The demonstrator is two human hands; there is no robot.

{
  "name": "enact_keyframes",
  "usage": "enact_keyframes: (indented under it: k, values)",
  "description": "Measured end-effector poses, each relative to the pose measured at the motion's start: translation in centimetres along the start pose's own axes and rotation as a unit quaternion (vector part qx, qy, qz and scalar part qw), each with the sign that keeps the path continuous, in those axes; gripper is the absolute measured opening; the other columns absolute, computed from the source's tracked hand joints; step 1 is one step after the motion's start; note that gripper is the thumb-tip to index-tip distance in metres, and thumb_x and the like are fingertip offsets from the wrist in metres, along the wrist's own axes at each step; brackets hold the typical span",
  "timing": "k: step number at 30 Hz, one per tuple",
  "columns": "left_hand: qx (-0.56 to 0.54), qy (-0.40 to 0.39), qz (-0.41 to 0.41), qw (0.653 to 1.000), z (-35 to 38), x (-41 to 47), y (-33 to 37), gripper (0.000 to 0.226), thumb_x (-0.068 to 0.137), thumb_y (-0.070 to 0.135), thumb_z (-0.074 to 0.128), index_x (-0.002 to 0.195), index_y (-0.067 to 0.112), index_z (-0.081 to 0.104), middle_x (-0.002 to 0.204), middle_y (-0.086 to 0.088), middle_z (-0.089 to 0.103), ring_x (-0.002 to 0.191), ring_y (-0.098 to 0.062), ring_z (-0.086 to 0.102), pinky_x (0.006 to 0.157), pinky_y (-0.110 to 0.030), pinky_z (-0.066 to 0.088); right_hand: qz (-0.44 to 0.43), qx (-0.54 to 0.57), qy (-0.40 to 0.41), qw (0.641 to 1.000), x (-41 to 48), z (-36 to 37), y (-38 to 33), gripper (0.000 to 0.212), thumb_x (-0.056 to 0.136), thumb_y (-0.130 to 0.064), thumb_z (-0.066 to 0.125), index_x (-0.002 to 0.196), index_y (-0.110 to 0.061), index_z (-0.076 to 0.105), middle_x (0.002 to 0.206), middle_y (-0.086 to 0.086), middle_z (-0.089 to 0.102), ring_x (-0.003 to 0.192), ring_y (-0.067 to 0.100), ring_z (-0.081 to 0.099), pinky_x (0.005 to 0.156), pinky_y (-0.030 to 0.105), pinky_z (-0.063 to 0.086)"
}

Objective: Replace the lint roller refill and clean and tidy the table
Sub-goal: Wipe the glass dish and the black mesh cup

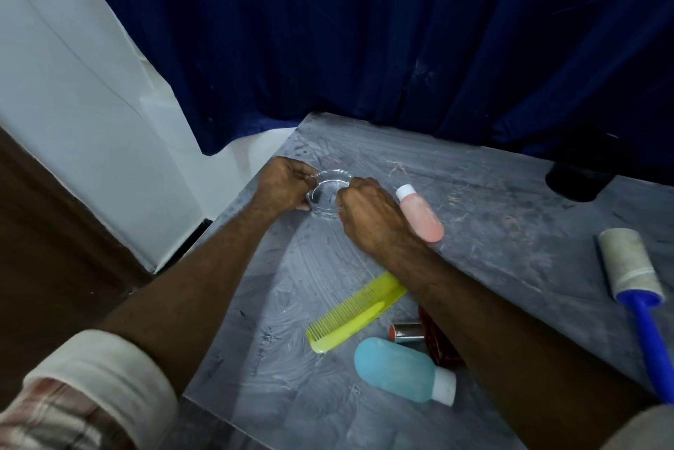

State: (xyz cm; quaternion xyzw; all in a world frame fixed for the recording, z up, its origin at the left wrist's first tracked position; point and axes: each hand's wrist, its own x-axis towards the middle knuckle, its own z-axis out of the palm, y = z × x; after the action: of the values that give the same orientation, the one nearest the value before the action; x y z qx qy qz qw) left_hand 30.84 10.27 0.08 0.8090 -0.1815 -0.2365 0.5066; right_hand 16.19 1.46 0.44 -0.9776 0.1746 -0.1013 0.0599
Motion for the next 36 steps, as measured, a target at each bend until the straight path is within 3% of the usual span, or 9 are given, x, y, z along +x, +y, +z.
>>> enact_keyframes:
  k: [7,11,13,16,20,25,28,32,36]
  values:
    - [0.025,0.029,0.006,0.999,0.0,0.2,-0.2,0.018,0.096,0.003,0.074,0.113,0.002,0.079,0.107,-0.018,0.080,0.070,-0.019,0.073,0.055,-0.032,0.066,-0.004,0.018,-0.004,1.000,-0.3,-0.9,0.1,0.022,0.096,-0.012,0.056,0.114,-0.007,0.068,0.121,0.013,0.063,0.118,0.031,0.057,0.092,0.036,0.050]
    - [0.159,0.105,0.089,0.978,0.0,0.1,0.7,0.042,0.083,0.041,0.085,0.121,0.024,0.077,0.121,0.002,0.077,0.100,-0.018,0.072,0.096,-0.035,0.060,0.025,0.048,0.070,0.996,-1.1,-5.4,4.0,0.029,0.093,-0.022,0.058,0.117,-0.009,0.068,0.119,0.014,0.065,0.116,0.032,0.058,0.097,0.037,0.050]
    - [0.160,0.119,0.164,0.966,1.5,-0.2,2.4,0.045,0.082,0.044,0.084,0.122,0.025,0.075,0.121,0.006,0.075,0.103,-0.020,0.072,0.103,-0.036,0.056,0.079,0.068,0.145,0.984,-1.8,-8.6,7.4,0.029,0.091,-0.022,0.060,0.115,-0.012,0.071,0.113,0.012,0.069,0.112,0.031,0.061,0.098,0.036,0.049]
    - [0.082,0.030,0.285,0.954,6.9,-0.7,6.3,0.045,0.083,0.033,0.079,0.125,0.020,0.072,0.113,0.004,0.075,0.087,-0.015,0.070,0.094,-0.032,0.058,0.169,0.112,0.248,0.947,-4.2,-13.0,13.3,0.027,0.088,-0.023,0.071,0.114,-0.014,0.073,0.098,0.005,0.070,0.097,0.023,0.065,0.095,0.032,0.049]
    - [-0.020,-0.129,0.319,0.939,17.4,-2.0,11.9,0.055,0.088,0.018,0.084,0.139,0.012,0.063,0.120,-0.003,0.071,0.098,-0.011,0.065,0.095,-0.025,0.056,0.285,0.110,0.331,0.893,-8.5,-15.6,21.2,0.039,0.085,-0.025,0.079,0.122,-0.016,0.067,0.116,0.007,0.063,0.093,0.018,0.063,0.089,0.028,0.052]
    - [0.031,-0.233,0.287,0.928,29.0,-2.0,15.2,0.099,0.082,0.017,0.090,0.162,0.014,0.033,0.159,-0.013,0.044,0.139,-0.026,0.051,0.116,-0.043,0.048,0.381,0.164,0.265,0.870,-11.1,-14.1,28.2,0.079,0.080,-0.030,0.086,0.146,-0.013,0.046,0.143,0.014,0.044,0.124,0.029,0.056,0.107,0.043,0.049]
    - [0.045,-0.244,0.239,0.939,33.2,-0.8,15.9,0.114,0.080,0.020,0.091,0.167,0.012,0.018,0.170,-0.014,0.028,0.155,-0.030,0.035,0.125,-0.046,0.037,0.399,0.185,0.212,0.872,-10.8,-12.6,30.8,0.090,0.080,-0.030,0.087,0.152,-0.014,0.037,0.147,0.015,0.041,0.130,0.031,0.051,0.106,0.035,0.046]
    - [0.000,-0.258,0.161,0.952,36.7,0.4,15.8,0.110,0.079,0.007,0.090,0.166,0.009,0.023,0.163,-0.014,0.041,0.149,-0.030,0.045,0.122,-0.045,0.042,0.418,0.234,0.179,0.860,-9.4,-10.9,33.5,0.094,0.081,-0.028,0.085,0.155,-0.016,0.029,0.149,0.015,0.042,0.132,0.031,0.050,0.091,0.025,0.039]
    - [-0.003,-0.280,0.163,0.946,37.8,0.3,14.9,0.085,0.081,-0.004,0.085,0.154,0.006,0.044,0.144,-0.018,0.063,0.133,-0.034,0.060,0.115,-0.049,0.049,0.432,0.365,0.148,0.811,-8.1,-9.7,34.9,0.094,0.084,-0.012,0.081,0.159,-0.015,0.023,0.149,0.015,0.050,0.130,0.030,0.056,0.100,0.031,0.049]
